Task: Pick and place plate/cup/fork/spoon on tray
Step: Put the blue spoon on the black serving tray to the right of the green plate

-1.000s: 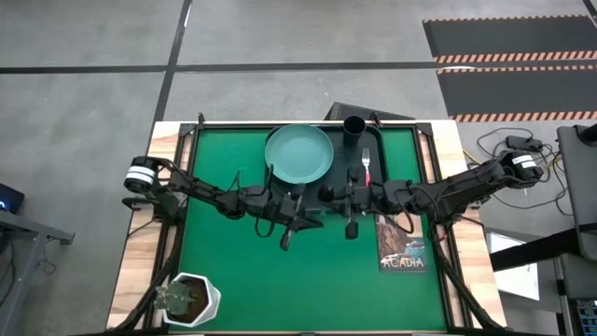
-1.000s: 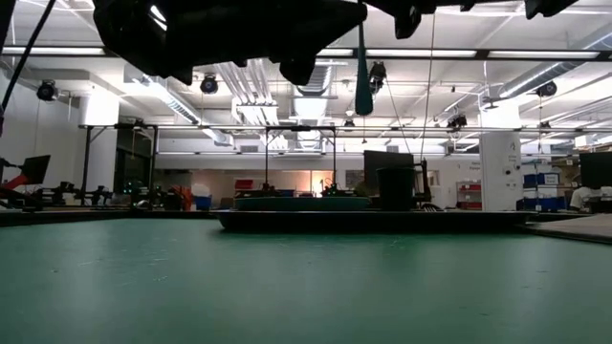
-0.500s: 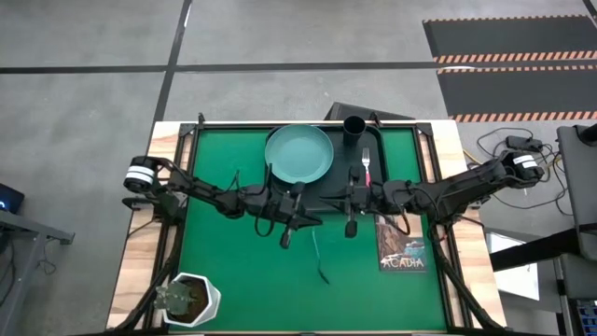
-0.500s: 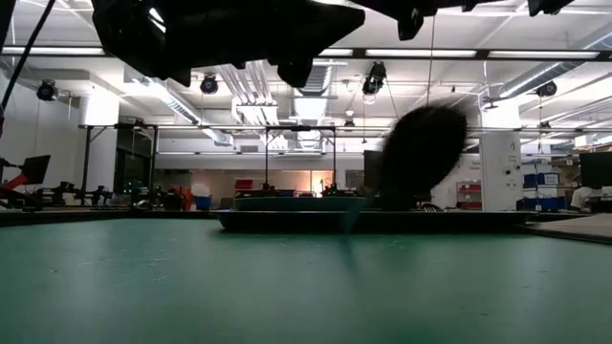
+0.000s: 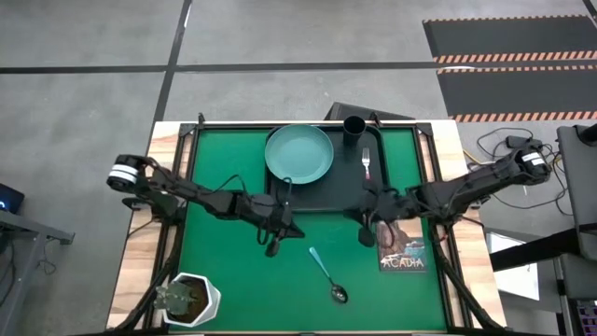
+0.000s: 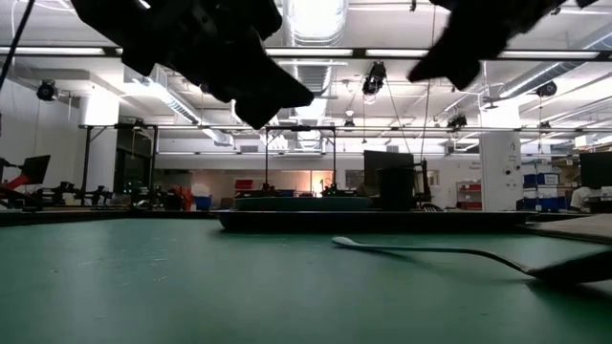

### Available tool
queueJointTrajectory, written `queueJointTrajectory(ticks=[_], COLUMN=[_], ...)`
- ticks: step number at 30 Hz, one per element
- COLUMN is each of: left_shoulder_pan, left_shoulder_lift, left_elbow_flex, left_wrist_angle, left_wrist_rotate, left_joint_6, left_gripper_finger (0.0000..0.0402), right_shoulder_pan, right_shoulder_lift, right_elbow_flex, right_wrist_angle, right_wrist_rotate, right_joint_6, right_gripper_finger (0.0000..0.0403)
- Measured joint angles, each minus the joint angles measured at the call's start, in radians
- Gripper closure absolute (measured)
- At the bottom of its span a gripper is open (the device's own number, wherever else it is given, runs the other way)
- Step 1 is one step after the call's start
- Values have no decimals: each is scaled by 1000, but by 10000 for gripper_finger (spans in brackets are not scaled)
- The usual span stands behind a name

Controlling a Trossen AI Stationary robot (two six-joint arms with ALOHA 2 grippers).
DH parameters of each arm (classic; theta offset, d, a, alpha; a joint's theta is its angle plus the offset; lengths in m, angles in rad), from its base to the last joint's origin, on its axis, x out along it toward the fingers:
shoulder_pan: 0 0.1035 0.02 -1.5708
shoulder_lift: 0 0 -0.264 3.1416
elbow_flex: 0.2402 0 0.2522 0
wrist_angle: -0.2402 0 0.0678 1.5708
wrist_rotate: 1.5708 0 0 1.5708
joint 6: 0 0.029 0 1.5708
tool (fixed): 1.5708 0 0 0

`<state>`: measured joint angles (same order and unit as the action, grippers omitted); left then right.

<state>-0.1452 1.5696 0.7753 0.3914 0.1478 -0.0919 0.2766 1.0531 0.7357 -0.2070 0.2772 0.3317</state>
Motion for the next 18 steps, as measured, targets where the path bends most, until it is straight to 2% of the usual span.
queueJointTrajectory(ticks=[3, 9, 18], left_shoulder_pan=[-20, -71, -138], left_shoulder_lift=[18, 57, 185], left_elbow_flex=[4, 36, 170], left_wrist_angle=[10, 22, 45], left_wrist_rotate=[0, 0, -50], left_joint_6=[-1, 24, 133], left_gripper_finger=[401, 402, 402], right_shoulder_pan=[78, 240, 377], right_shoulder_lift=[13, 90, 144], right_elbow_flex=[-3, -6, -6], right_wrist_angle=[-82, -50, -48], right_wrist_rotate=[-12, -17, 84], right_joint_6=[136, 343, 414], right_gripper_finger=[394, 394, 394])
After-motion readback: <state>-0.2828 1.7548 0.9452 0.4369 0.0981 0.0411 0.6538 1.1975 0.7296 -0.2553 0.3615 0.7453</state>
